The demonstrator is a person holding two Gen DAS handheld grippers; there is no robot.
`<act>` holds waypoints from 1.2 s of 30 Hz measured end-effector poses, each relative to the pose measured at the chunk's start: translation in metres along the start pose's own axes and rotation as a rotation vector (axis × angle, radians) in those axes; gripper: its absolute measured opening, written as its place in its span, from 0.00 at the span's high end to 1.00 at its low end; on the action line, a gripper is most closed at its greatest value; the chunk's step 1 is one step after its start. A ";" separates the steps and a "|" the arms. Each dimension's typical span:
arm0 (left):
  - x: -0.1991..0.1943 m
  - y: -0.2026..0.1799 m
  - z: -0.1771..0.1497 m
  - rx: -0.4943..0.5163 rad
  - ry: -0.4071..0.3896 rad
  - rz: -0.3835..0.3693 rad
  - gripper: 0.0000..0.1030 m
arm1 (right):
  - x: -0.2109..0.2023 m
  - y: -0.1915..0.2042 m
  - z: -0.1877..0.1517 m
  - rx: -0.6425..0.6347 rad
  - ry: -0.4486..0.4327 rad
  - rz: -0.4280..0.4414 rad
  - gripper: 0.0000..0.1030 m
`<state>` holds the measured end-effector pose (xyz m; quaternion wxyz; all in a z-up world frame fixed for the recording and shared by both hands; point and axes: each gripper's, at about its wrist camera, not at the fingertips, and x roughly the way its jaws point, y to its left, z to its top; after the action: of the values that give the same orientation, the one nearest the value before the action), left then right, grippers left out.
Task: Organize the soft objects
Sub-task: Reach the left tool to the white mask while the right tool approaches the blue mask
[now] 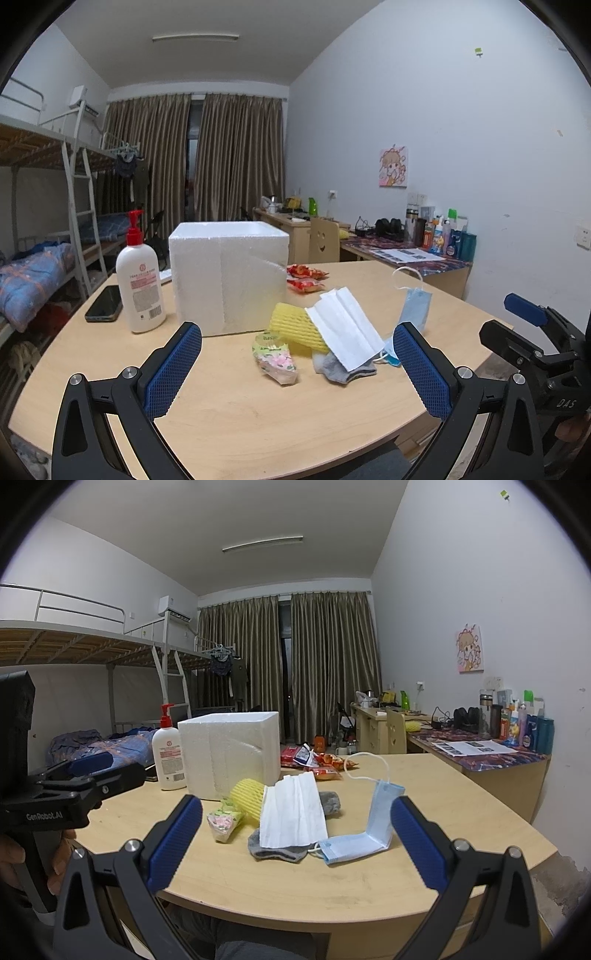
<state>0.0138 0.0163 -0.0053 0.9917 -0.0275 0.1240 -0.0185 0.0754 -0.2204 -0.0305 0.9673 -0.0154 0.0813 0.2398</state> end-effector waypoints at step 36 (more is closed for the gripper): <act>0.131 -0.008 0.010 -0.049 0.229 -0.200 0.00 | 0.089 -0.067 -0.004 0.058 0.157 -0.078 0.00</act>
<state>0.1431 0.0026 -0.0275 0.9633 -0.0617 0.2336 -0.1172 0.1839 -0.2386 -0.0501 0.9666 -0.0091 0.1630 0.1974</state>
